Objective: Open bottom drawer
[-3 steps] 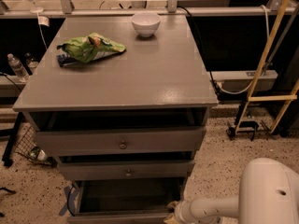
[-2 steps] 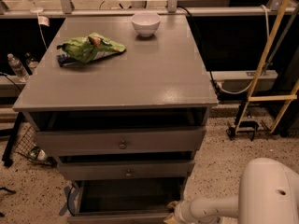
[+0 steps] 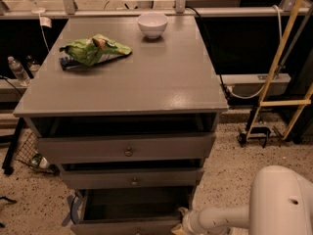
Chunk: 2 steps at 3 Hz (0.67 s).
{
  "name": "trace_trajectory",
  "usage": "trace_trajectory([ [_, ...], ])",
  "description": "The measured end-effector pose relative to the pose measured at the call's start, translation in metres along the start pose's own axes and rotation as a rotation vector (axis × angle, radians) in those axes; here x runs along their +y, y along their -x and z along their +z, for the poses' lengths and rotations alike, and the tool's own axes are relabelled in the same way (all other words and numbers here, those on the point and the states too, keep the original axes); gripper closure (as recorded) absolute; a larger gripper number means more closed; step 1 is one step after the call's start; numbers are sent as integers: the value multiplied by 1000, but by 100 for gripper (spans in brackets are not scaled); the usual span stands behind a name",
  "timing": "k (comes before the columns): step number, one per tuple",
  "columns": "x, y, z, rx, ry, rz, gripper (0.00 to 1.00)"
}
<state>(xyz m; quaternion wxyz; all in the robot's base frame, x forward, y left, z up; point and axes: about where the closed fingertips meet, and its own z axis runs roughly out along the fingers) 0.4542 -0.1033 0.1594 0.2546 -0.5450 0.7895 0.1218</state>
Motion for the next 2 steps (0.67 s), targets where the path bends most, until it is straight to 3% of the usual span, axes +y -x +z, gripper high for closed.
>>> trace_trajectory([
  [1,1,0,1,0,2,0,0],
  [2,-2,4,-4,-9,-7,-10,0],
])
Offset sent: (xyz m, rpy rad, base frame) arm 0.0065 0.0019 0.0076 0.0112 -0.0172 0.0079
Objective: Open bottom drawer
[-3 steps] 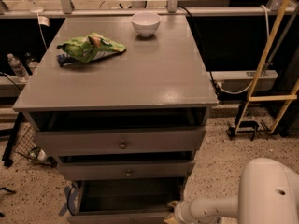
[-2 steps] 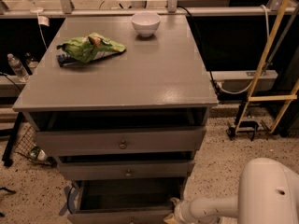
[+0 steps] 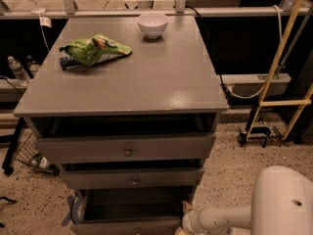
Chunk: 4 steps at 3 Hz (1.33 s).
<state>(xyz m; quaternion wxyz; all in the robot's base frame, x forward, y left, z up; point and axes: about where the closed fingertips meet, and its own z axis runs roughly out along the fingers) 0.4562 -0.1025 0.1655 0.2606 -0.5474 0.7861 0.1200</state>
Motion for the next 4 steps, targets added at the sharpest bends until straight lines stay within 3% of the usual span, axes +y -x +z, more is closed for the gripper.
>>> trace_trajectory([
  [2,-23,21,-51,-46,-106,-67,0],
  [3,-45,13,-82,-71,-170,-49,0],
  [4,-93,-11,-121,-69,-236,9,0],
])
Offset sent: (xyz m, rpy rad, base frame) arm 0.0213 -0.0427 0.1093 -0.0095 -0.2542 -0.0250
